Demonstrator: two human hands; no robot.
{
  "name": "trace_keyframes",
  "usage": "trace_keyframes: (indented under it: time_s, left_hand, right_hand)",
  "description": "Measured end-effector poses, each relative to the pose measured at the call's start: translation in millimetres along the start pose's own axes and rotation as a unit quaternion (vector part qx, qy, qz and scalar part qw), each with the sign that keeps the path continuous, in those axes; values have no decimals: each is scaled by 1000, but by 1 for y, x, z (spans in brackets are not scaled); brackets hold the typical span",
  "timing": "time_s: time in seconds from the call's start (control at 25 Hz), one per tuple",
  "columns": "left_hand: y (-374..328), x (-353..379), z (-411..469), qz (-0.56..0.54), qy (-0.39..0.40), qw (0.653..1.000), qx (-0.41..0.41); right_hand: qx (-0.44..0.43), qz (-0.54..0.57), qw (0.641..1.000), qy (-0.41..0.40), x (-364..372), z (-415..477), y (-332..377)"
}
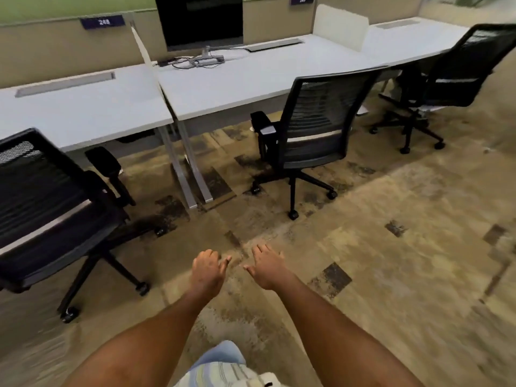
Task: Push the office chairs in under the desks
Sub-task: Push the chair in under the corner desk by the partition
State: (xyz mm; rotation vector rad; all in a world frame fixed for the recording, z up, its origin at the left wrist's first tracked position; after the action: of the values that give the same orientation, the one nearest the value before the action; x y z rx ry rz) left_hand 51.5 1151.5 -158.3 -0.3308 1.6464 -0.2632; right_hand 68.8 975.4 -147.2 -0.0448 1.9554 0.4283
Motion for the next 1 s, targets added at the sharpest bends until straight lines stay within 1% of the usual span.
trace_keyframes:
  time_s: [0.12, 0.24, 0.36, 0.44, 0.56, 0.72, 0.88, 1.0]
  left_hand:
    - [-38, 19, 26, 19, 35, 998, 39]
    - [-84, 36, 63, 42, 72, 994, 71]
    - [-143, 55, 105, 49, 111, 985, 124]
    - [-184, 62, 131, 44, 141, 973, 174]
    - [-238, 76, 168, 33, 147, 957, 249]
    - [-305, 107, 202, 40, 152, 925, 346]
    - [-382, 147, 226, 72, 179, 898, 396]
    - [-452, 181, 240, 85, 199, 886, 409]
  right_hand:
    - [51, 26, 998, 2, -5, -6, -44]
    - [94, 27, 995, 8, -14, -7, -87]
    - [163, 38, 986, 4, -34, -8, -140]
    - [211, 58, 976, -8, -49, -11, -177]
    - [283, 87, 954, -50, -69, -18, -227]
    - [381, 113, 912, -100, -83, -34, -295]
    - [466, 114, 869, -123, -85, -51, -373]
    - [494, 129, 850, -128, -93, -61, -446]
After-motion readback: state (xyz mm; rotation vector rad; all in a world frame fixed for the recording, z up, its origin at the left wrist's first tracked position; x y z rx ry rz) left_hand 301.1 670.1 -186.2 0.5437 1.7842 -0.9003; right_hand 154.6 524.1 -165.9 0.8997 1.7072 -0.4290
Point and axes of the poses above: each hand's wrist, its own z-axis towards the middle knuckle, its own x-axis out of the palm, y = z × x, the point moved 1 cm from there along z, towards the middle knuckle, and after that the axes turned 4 degrees about y, right-handed, at the moved point
